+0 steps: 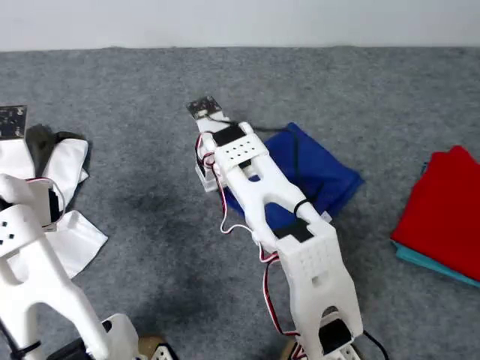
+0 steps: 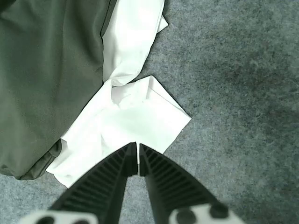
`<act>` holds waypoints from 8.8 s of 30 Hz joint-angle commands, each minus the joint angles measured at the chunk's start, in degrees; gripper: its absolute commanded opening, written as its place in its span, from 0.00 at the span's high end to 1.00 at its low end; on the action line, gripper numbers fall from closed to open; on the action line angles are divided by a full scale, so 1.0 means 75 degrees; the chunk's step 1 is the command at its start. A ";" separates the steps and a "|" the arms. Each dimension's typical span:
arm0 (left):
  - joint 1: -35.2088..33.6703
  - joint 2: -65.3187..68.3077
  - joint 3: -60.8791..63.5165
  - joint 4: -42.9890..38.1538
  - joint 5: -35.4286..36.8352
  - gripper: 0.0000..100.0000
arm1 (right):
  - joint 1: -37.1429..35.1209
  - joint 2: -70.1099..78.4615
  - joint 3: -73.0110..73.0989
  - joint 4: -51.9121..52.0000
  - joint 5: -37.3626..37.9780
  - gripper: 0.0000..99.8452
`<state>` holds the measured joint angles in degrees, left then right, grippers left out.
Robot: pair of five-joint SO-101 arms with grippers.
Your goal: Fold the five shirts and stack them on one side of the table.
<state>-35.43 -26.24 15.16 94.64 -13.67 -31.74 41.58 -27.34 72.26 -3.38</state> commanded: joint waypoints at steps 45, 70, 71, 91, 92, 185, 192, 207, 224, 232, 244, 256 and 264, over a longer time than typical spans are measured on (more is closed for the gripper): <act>0.0023 -0.0270 -0.0100 0.0293 -0.0527 0.98 | 0.3112 -0.0639 -0.0363 0.2280 -0.6013 0.52; 0.0023 -0.0270 -0.0100 0.0281 -0.0492 0.98 | 0.4038 0.0733 -0.1078 0.2432 -0.3493 0.99; 0.0035 -0.0270 -0.0100 0.0281 -0.0492 0.98 | 0.4097 0.0463 -0.1078 0.2655 -0.3223 0.99; 0.0070 -0.0234 -0.0100 0.0188 -0.0516 0.98 | 0.7027 -0.4003 -0.0914 0.4085 0.1254 0.99; 0.0082 -0.0234 -0.0088 0.0141 -0.0516 0.98 | 0.7203 -0.4097 -0.0914 0.4085 0.1430 0.99; -0.0070 0.0903 0.0041 -0.0492 -0.2122 0.78 | 0.7801 -0.9618 0.5919 0.4026 0.3317 0.99; -0.0363 0.3434 0.0041 -0.1477 -0.2473 0.77 | 0.7801 -1.0297 0.6752 0.4038 0.3329 0.99; 0.0176 0.5544 0.0229 -0.2028 -0.2719 0.77 | 0.7812 -1.2314 0.7971 0.4073 0.3341 0.99; 0.1219 0.5521 0.1131 -0.4466 -0.1911 0.99 | 0.7812 -1.3064 0.8533 0.4050 0.3376 0.99; 0.1512 0.4044 0.0170 -0.2848 -0.1442 0.99 | 0.7812 -1.3064 0.8533 0.4050 0.3376 0.99; 0.4208 0.0305 -0.0908 -0.2274 -0.0832 0.99 | 0.7812 -1.3075 0.8533 0.4050 0.3376 0.99; 0.7994 0.0129 -0.4120 -0.1735 -0.0281 0.98 | 0.7812 -1.3075 0.8533 0.4062 0.3376 0.99; 0.9319 0.0129 -0.7379 0.0270 -0.0281 0.98 | 0.7812 -1.3075 0.8533 0.4050 0.3376 0.99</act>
<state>32.62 -23.25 -31.25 92.00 -16.13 27.60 -55.74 36.92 100.57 22.11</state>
